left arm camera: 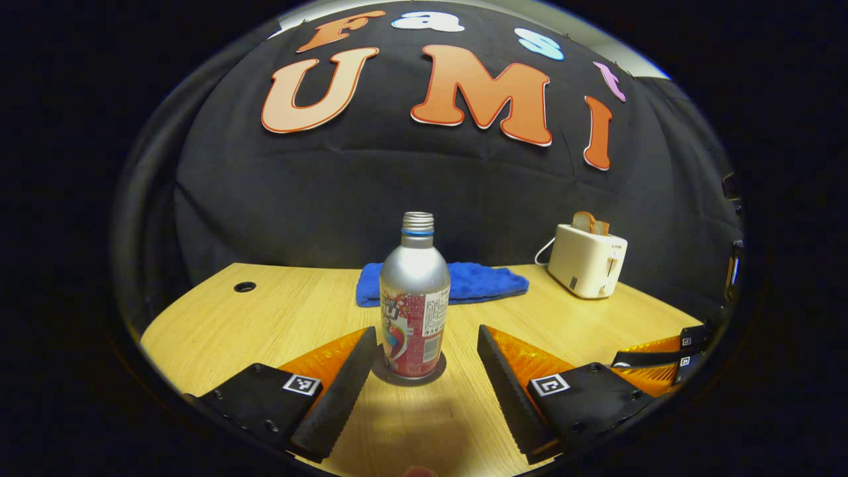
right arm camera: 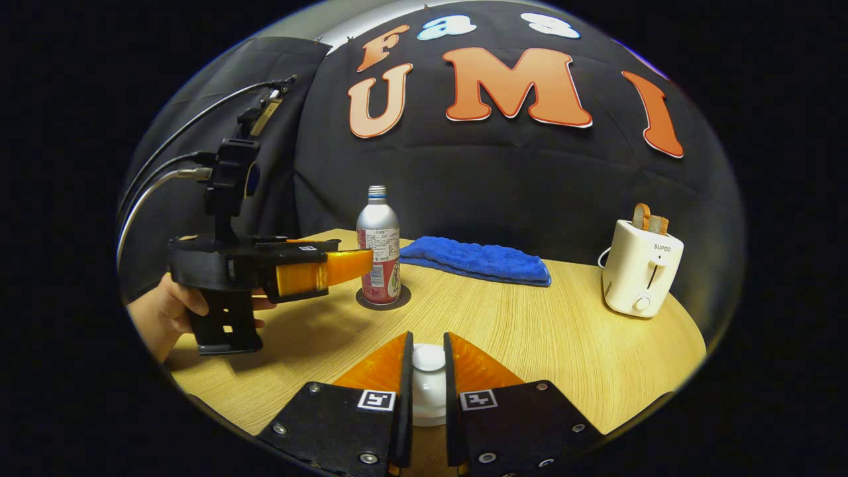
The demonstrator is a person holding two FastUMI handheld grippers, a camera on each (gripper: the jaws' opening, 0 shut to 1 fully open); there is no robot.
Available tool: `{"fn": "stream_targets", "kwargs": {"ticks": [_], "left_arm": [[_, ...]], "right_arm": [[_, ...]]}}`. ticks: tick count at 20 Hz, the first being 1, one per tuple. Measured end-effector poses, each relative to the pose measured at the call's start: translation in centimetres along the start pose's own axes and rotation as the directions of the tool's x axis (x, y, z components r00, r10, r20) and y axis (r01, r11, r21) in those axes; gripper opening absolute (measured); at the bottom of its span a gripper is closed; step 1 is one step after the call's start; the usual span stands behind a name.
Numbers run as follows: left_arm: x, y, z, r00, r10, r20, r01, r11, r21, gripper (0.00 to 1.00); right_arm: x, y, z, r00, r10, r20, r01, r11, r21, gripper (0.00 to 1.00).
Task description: Open the teacup lid with one hand, grasp the water bottle and pour water into the teacup with the other hand; after pouring, place the water bottle on the coaster and then close the teacup lid.
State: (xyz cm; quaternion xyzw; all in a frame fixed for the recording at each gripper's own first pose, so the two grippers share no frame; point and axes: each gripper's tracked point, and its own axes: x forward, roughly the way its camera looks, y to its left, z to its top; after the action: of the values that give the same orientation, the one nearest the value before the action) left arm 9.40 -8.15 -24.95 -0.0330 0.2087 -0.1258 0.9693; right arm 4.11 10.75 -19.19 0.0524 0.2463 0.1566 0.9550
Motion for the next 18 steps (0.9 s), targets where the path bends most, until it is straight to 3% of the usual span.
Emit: {"fn": "stream_targets", "kwargs": {"ticks": [5, 9, 10, 11, 12, 14, 18], "left_arm": [[-2.7, 0.2, 1.7, 0.998, 0.017, 0.055, -0.017, 1.000, 0.007, 0.99], [-4.5, -0.5, 3.1, 0.995, 0.005, 0.099, -0.005, 1.000, -0.006, 0.99], [-4.9, -0.7, 3.4, 0.994, 0.003, 0.112, -0.003, 1.000, -0.008, 0.97], [-5.4, -0.7, 3.7, 0.992, 0.007, 0.123, -0.006, 1.000, -0.005, 0.97], [-5.9, -0.6, 4.1, 0.991, 0.012, 0.132, -0.012, 1.000, 0.000, 0.99], [-6.9, -0.5, 5.1, 0.987, 0.023, 0.160, -0.024, 1.000, 0.003, 0.99], [-9.6, -0.8, 7.2, 0.971, 0.046, 0.235, -0.050, 0.999, 0.009, 0.99]], "right_arm": [[-0.1, 0.2, -0.3, 1.000, 0.002, 0.001, -0.002, 1.000, 0.018, 0.21], [-0.1, 0.4, -0.4, 1.000, 0.017, -0.002, -0.016, 0.999, 0.032, 0.27], [-0.2, 0.4, -0.3, 1.000, 0.010, -0.004, -0.010, 0.999, 0.036, 0.40], [-0.4, 0.2, -0.2, 1.000, -0.002, -0.002, 0.002, 0.999, 0.035, 0.42], [-0.6, 0.1, 0.1, 1.000, -0.007, 0.005, 0.007, 0.999, 0.037, 0.56], [-1.4, 0.2, 1.2, 0.999, -0.008, 0.035, 0.007, 0.999, 0.044, 0.70], [-3.8, 0.2, 4.6, 0.990, -0.020, 0.141, 0.014, 0.999, 0.039, 0.84]]}}
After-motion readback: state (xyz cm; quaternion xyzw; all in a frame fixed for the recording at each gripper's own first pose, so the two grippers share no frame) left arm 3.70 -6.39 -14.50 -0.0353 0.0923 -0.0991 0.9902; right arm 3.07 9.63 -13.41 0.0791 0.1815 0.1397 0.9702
